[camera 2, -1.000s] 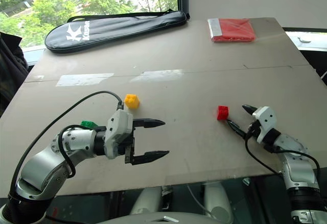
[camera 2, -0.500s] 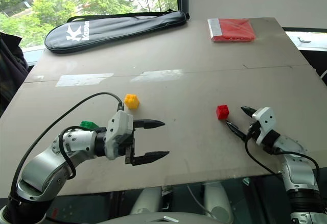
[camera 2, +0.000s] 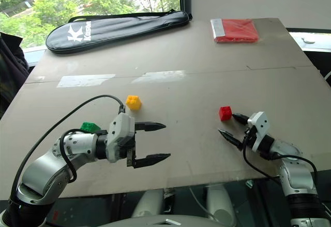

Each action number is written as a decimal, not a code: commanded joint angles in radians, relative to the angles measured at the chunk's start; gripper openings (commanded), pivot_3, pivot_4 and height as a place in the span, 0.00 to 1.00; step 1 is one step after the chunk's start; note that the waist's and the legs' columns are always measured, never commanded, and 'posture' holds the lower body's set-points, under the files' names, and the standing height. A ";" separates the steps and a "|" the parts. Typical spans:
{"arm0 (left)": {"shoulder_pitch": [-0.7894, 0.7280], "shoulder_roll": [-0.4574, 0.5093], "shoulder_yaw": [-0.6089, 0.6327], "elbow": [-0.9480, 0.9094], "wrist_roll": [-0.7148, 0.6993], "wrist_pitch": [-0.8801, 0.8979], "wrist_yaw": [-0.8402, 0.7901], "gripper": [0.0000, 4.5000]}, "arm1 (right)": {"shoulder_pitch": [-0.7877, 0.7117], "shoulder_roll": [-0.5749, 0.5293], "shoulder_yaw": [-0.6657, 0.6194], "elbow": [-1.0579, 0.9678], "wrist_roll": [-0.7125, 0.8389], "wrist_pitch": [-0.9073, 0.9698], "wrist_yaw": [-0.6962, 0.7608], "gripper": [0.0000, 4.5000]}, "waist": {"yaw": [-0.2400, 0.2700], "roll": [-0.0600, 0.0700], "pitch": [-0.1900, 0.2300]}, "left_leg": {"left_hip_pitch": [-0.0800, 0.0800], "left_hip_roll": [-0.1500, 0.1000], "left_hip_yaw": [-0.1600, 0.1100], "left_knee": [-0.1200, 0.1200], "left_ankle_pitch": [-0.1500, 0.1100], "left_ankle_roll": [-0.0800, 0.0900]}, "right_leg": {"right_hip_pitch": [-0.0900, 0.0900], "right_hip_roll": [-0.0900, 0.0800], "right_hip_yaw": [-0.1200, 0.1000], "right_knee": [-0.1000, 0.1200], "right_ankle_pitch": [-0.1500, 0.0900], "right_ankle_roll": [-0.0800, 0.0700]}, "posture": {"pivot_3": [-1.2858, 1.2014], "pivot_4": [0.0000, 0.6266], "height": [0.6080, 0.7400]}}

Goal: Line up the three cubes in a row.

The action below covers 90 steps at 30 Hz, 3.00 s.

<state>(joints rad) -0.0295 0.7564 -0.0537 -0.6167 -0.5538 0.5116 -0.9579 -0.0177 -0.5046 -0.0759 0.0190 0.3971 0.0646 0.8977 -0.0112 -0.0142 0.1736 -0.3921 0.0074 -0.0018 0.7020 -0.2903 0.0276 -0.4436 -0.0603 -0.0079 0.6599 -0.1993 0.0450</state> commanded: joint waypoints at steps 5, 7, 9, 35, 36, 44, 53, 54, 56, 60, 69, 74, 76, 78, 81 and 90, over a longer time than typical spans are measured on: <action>0.002 -0.001 0.010 0.006 0.007 -0.033 -0.007 1.00 | 0.008 0.001 -0.005 -0.037 0.020 -0.001 0.030 0.98 | 0.000 0.000 0.000 | 0.000 0.000 0.000 0.000 0.000 0.000 | 0.000 0.000 0.000 0.000 0.000 0.000 | 0.52 0.24 0.65; 0.004 -0.001 0.008 0.012 0.011 -0.041 -0.009 1.00 | 0.012 -0.001 -0.004 -0.041 0.024 0.003 0.037 0.98 | 0.000 0.000 0.000 | 0.000 0.000 0.000 0.000 0.000 0.000 | 0.000 0.000 0.000 0.000 0.000 0.000 | 0.52 0.24 0.65; 0.005 -0.001 0.006 0.016 0.016 -0.047 -0.009 1.00 | 0.013 -0.002 -0.006 -0.038 0.015 -0.002 0.033 0.98 | 0.000 0.000 0.000 | 0.000 0.000 0.000 0.000 0.000 0.000 | 0.000 0.000 0.000 0.000 0.000 0.000 | 0.52 0.24 0.65; 0.538 -0.417 0.459 0.132 0.129 -0.469 0.414 1.00 | 0.127 -0.097 -0.174 -0.167 0.300 -0.025 0.361 0.98 | 0.006 -0.003 0.001 | 0.001 0.003 -0.001 0.000 0.000 0.000 | 0.001 -0.001 -0.001 -0.001 0.000 0.000 | 0.52 0.24 0.65; 0.544 -0.415 0.485 0.157 0.131 -0.487 0.414 1.00 | 0.129 -0.097 -0.176 -0.171 0.315 -0.026 0.381 0.98 | 0.006 -0.003 0.001 | 0.001 0.003 -0.001 0.000 0.000 0.000 | 0.001 -0.001 -0.001 -0.001 0.000 0.000 | 0.52 0.24 0.65; 0.507 -0.411 0.506 0.330 0.170 -0.551 0.413 1.00 | 0.121 -0.116 -0.162 -0.217 0.368 -0.032 0.506 0.98 | 0.007 -0.005 0.001 | -0.001 0.003 -0.001 0.001 0.000 0.000 | 0.001 -0.001 -0.002 -0.002 0.000 0.000 | 0.52 0.24 0.65; 0.452 -0.450 0.451 0.360 0.205 -0.550 0.458 1.00 | 0.122 -0.120 -0.148 -0.291 0.370 -0.010 0.502 0.98 | 0.015 -0.006 0.000 | -0.001 0.003 -0.001 0.001 0.000 0.000 | 0.001 -0.001 -0.002 -0.002 0.000 0.000 | 0.52 0.24 0.65; 0.441 -0.450 0.447 0.361 0.207 -0.544 0.463 1.00 | 0.123 -0.118 -0.145 -0.298 0.369 -0.006 0.494 0.98 | 0.018 -0.006 0.000 | -0.001 0.003 -0.001 0.001 0.000 0.000 | 0.001 -0.002 -0.002 -0.002 0.000 0.000 | 0.52 0.24 0.65; 0.426 -0.445 0.445 0.365 0.206 -0.535 0.473 1.00 | 0.127 -0.115 -0.143 -0.313 0.369 0.002 0.484 0.98 | 0.022 -0.007 0.000 | -0.001 0.003 -0.001 0.001 0.000 0.000 | 0.001 -0.002 -0.002 -0.002 0.000 0.000 | 0.52 0.24 0.65; 0.379 -0.410 0.457 0.390 0.222 -0.507 0.497 1.00 | 0.129 -0.112 -0.140 -0.328 0.367 0.011 0.467 0.98 | 0.025 -0.007 0.000 | -0.001 0.003 -0.001 0.001 0.000 0.000 | 0.001 -0.002 -0.003 -0.002 0.000 0.000 | 0.52 0.24 0.65; 0.312 -0.320 0.450 0.480 0.238 -0.486 0.469 0.58 | 0.132 -0.104 -0.137 -0.337 0.362 0.013 0.445 1.00 | 0.025 -0.007 0.000 | -0.001 0.003 -0.001 0.001 0.000 0.000 | 0.001 -0.002 -0.003 -0.002 0.000 0.000 | 0.52 0.24 0.65; 0.289 -0.304 0.440 0.499 0.226 -0.489 0.435 0.28 | 0.134 -0.092 -0.137 -0.326 0.347 -0.005 0.438 1.00 | 0.025 -0.007 0.000 | -0.001 0.003 -0.002 0.001 0.000 0.000 | 0.001 -0.002 -0.003 -0.002 0.000 0.000 | 0.52 0.24 0.65; 0.277 -0.286 0.444 0.496 0.184 -0.474 0.383 0.28 | 0.133 -0.089 -0.141 -0.319 0.344 -0.009 0.438 1.00 | 0.025 -0.007 0.000 | -0.001 0.003 -0.002 0.001 0.000 0.000 | 0.001 -0.002 -0.003 -0.002 0.000 0.000 | 0.52 0.24 0.65; 0.266 -0.254 0.440 0.476 0.121 -0.443 0.296 0.28 | 0.132 -0.087 -0.143 -0.314 0.343 -0.011 0.439 1.00 | 0.025 -0.007 0.000 | -0.001 0.003 -0.002 0.001 0.000 0.000 | 0.001 -0.002 -0.003 -0.002 0.000 0.000 | 0.52 0.24 0.65; 0.216 -0.167 0.409 0.443 0.018 -0.378 0.112 0.28 | 0.131 -0.084 -0.144 -0.302 0.342 -0.015 0.444 1.00 | 0.025 -0.007 0.000 | -0.001 0.003 -0.002 0.001 0.000 0.000 | 0.001 -0.002 -0.003 -0.002 0.000 0.000 | 0.52 0.24 0.65; -0.290 -0.054 -0.038 0.594 0.126 -0.305 -0.338 0.28 | 0.130 -0.065 -0.148 -0.259 0.310 -0.041 0.425 1.00 | 0.028 -0.007 0.000 | -0.002 -0.002 0.000 0.002 0.000 0.000 | 0.003 -0.002 -0.005 -0.002 0.000 0.000 | 0.52 0.24 0.65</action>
<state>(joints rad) -0.2768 0.7125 -0.0192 -0.0668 -0.4871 0.2414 -1.2257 0.1056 -0.5712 -0.2075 -0.2294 0.7069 0.0453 1.3289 0.0168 -0.0207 0.1733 -0.3937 0.0055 -0.0015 0.7044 -0.2905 0.0277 -0.4402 -0.0617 -0.0127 0.6574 -0.1985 0.0439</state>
